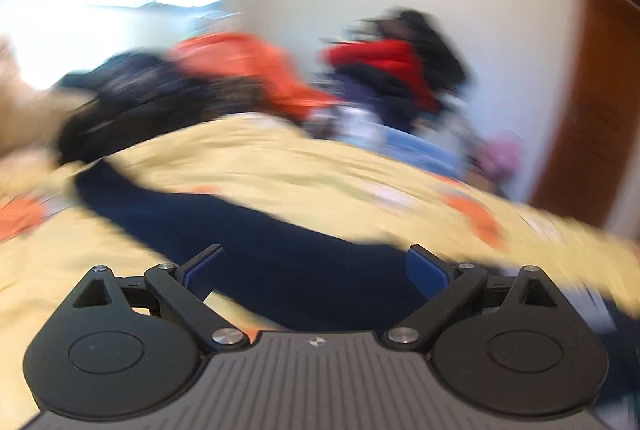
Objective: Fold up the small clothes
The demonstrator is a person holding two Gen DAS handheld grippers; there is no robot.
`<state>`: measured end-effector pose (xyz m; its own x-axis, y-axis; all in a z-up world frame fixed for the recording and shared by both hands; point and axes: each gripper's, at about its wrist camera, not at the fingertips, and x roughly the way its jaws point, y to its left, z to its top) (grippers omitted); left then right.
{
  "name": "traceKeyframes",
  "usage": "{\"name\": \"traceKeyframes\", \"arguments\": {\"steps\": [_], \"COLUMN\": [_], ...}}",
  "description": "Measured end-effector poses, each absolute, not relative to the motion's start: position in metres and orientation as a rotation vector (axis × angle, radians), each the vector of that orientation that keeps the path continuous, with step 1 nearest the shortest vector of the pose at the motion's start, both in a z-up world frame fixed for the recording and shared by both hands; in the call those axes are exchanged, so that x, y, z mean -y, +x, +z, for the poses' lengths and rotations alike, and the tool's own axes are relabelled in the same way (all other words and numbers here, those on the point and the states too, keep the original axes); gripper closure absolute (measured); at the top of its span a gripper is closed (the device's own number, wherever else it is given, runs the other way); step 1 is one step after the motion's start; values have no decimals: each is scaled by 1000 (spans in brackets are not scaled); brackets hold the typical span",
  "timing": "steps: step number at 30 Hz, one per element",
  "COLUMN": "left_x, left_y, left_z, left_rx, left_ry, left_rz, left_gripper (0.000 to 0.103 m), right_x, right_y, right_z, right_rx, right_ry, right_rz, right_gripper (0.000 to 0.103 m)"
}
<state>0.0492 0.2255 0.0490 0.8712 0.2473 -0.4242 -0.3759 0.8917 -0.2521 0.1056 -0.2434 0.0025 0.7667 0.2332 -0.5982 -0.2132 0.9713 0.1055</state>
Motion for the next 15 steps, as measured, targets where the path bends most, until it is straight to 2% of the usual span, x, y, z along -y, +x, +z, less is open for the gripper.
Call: {"name": "traceKeyframes", "arguments": {"steps": [7, 11, 15], "left_x": [-402, -441, -453], "left_y": [48, 60, 71], "left_z": [20, -7, -24], "left_rx": [-361, -408, -374], "left_ry": [-896, -1046, -1138], "left_rz": [600, 565, 464], "left_gripper": [6, 6, 6], "right_x": [244, 243, 243], "right_y": [105, 105, 105], "right_z": [3, 3, 3], "right_rx": [-649, -651, -653], "right_ry": [36, 34, 33], "right_rz": [240, 241, 242], "right_gripper": [2, 1, 1]}}
